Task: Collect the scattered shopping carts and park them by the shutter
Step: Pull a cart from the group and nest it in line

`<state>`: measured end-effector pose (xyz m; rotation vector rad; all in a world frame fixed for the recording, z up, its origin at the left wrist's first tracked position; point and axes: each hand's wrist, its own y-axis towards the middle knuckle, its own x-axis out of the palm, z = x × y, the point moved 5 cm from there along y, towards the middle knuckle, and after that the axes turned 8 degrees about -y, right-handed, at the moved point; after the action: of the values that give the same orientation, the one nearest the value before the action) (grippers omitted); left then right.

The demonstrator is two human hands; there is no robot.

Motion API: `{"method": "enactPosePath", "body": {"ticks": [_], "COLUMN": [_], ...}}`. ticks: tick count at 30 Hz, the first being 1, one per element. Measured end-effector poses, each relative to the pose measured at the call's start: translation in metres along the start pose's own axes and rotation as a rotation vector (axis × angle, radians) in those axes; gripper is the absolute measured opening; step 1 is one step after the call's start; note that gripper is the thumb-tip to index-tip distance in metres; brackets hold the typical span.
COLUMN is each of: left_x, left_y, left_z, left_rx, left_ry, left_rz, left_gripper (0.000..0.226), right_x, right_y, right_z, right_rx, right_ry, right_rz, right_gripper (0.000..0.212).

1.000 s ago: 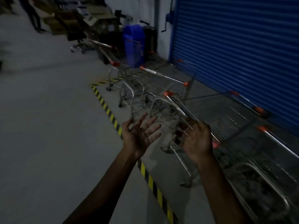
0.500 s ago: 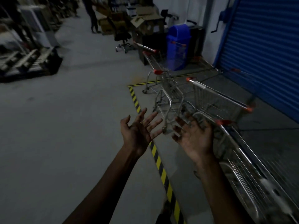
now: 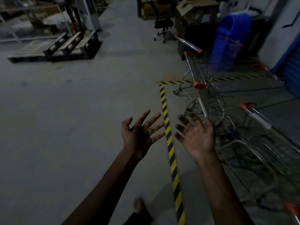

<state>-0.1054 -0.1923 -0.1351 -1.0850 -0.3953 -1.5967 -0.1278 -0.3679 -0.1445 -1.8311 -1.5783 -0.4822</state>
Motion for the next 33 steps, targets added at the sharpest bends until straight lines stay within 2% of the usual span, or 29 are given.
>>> {"method": "enactPosePath", "body": {"ticks": [7, 11, 14, 16, 21, 24, 28, 30, 33], "left_x": [-0.016, -0.012, -0.013, -0.011, -0.009, 0.004, 0.022, 0.034, 0.056], "left_y": [0.125, 0.191, 0.243, 0.279, 0.369, 0.426, 0.521, 0.567, 0.628], "left_z": [0.063, 0.115, 0.154, 0.178, 0.211, 0.222, 0.243, 0.255, 0.268], "left_rx": [0.065, 0.090, 0.186, 0.240, 0.210, 0.307, 0.473, 0.511, 0.517], "left_ry": [0.041, 0.110, 0.406, 0.646, 0.653, 0.931, 1.369, 1.539, 1.786], "left_rz": [0.009, 0.002, 0.004, -0.001, 0.001, -0.096, -0.189, -0.213, -0.241], "left_gripper": [0.065, 0.062, 0.066, 0.081, 0.081, 0.104, 0.074, 0.070, 0.076], "right_x": [0.033, 0.061, 0.078, 0.086, 0.096, 0.094, 0.081, 0.078, 0.073], "right_y": [0.125, 0.202, 0.262, 0.301, 0.382, 0.432, 0.519, 0.569, 0.637], "right_z": [-0.015, -0.031, -0.042, -0.045, -0.045, -0.056, -0.074, -0.089, -0.115], "right_rx": [-0.054, -0.074, -0.113, -0.134, -0.180, -0.338, -0.394, -0.407, -0.356], "right_ry": [-0.346, -0.455, -0.514, -0.589, -0.857, -1.140, -1.348, -1.411, -1.487], "right_rz": [0.041, 0.031, 0.038, 0.079, 0.216, 0.231, 0.296, 0.321, 0.385], "right_gripper": [0.051, 0.055, 0.055, 0.062, 0.069, 0.061, 0.047, 0.038, 0.041]}}
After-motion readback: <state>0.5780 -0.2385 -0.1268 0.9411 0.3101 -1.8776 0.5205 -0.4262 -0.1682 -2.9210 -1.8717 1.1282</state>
